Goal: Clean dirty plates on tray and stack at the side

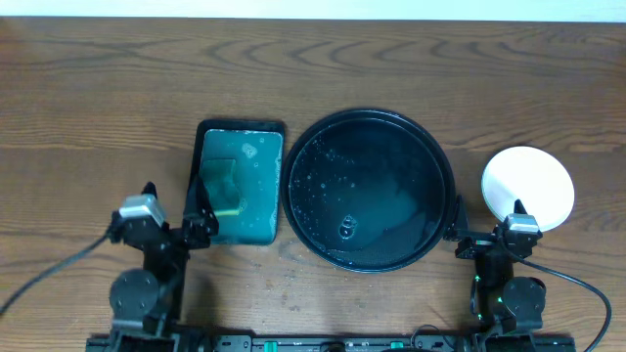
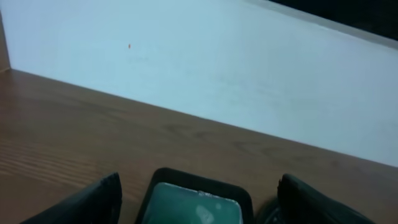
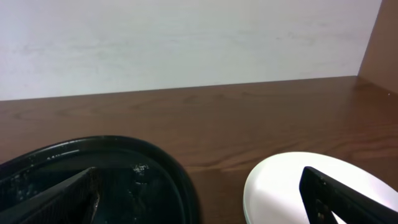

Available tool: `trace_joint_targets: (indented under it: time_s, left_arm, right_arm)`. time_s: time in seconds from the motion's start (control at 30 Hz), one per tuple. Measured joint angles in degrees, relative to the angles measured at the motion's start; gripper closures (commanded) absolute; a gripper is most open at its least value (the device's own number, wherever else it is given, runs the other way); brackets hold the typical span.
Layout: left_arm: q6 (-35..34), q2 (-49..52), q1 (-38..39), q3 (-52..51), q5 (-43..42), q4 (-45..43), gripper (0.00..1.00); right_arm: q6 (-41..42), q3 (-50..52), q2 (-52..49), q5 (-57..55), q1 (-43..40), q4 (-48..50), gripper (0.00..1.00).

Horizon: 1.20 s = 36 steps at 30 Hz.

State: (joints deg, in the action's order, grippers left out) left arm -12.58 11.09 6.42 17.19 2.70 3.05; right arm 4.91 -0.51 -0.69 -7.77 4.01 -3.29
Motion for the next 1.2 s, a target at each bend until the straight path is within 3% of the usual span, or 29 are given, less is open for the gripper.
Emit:
trace_joint_targets:
  time_s: [0.23,0.43,0.93,1.2]
  left_arm:
    - [0.61,-9.7,0.0,-8.07,0.26,-4.7,0.19]
    - [0.66,-10.51,0.0,-15.54,0.35,-13.14,0.19]
    - [0.66,-10.51,0.0,-16.74,2.56,-3.26,0.19]
    - [0.66,-10.51,0.0,-16.5,2.54,-2.6,0.19]
  right_arm:
    - [0.0,0.0,0.0,-0.02,0.02,0.0,0.01]
    - [0.0,0.0,0.0,-0.02,0.0,0.0,0.01]
    - [0.0,0.0,0.0,0.0,0.0,0.02,0.01]
    - [0.0,0.0,0.0,-0.02,0.02,0.02,0.01]
